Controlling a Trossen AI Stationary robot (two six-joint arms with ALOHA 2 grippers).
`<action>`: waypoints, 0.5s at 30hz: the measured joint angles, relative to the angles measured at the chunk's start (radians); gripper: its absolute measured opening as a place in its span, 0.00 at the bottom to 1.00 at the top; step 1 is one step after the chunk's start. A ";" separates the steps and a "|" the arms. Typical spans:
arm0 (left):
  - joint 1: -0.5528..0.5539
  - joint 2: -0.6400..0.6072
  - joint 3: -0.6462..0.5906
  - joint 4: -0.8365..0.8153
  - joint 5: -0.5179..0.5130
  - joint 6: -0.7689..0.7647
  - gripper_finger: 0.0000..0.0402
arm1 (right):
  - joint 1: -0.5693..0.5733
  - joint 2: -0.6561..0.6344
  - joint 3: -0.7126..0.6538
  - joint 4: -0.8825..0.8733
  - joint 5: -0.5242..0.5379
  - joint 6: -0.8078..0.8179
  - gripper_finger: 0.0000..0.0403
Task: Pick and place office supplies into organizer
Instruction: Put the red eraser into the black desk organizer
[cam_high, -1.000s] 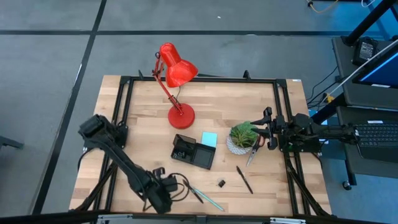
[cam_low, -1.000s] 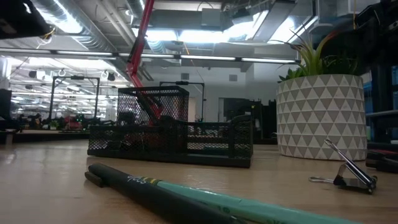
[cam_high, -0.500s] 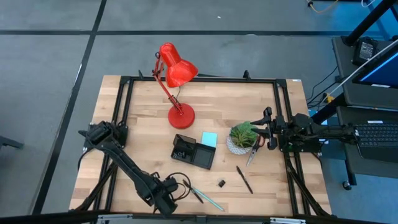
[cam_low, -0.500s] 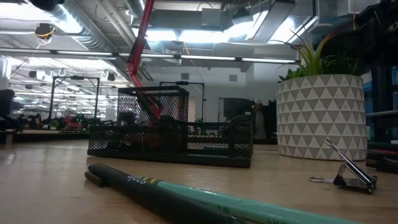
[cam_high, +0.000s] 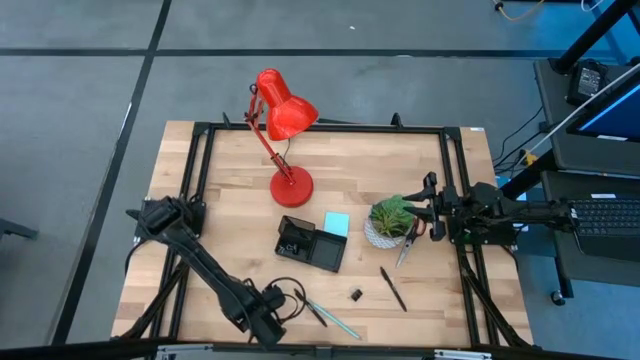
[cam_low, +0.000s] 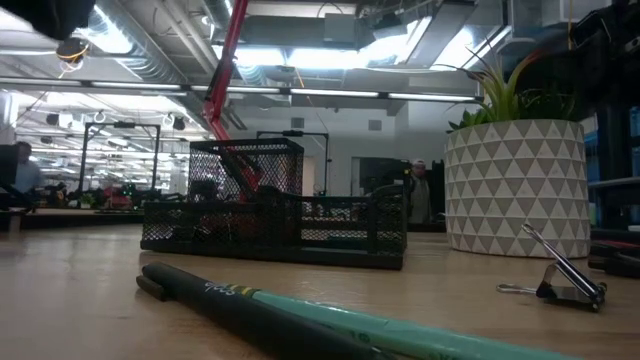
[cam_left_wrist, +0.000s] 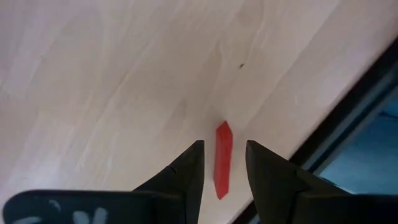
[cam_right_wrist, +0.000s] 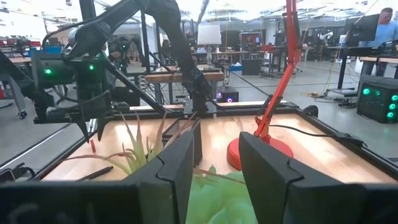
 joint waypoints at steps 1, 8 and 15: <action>0.000 0.009 0.000 0.002 0.004 0.002 0.28 | 0.000 0.000 0.000 -0.001 0.000 0.000 0.33; 0.000 0.039 0.000 0.002 0.026 0.005 0.28 | 0.000 0.000 0.000 -0.002 0.000 0.000 0.33; 0.000 0.044 0.000 0.010 0.024 0.005 0.24 | 0.000 0.000 0.000 -0.005 0.000 0.001 0.33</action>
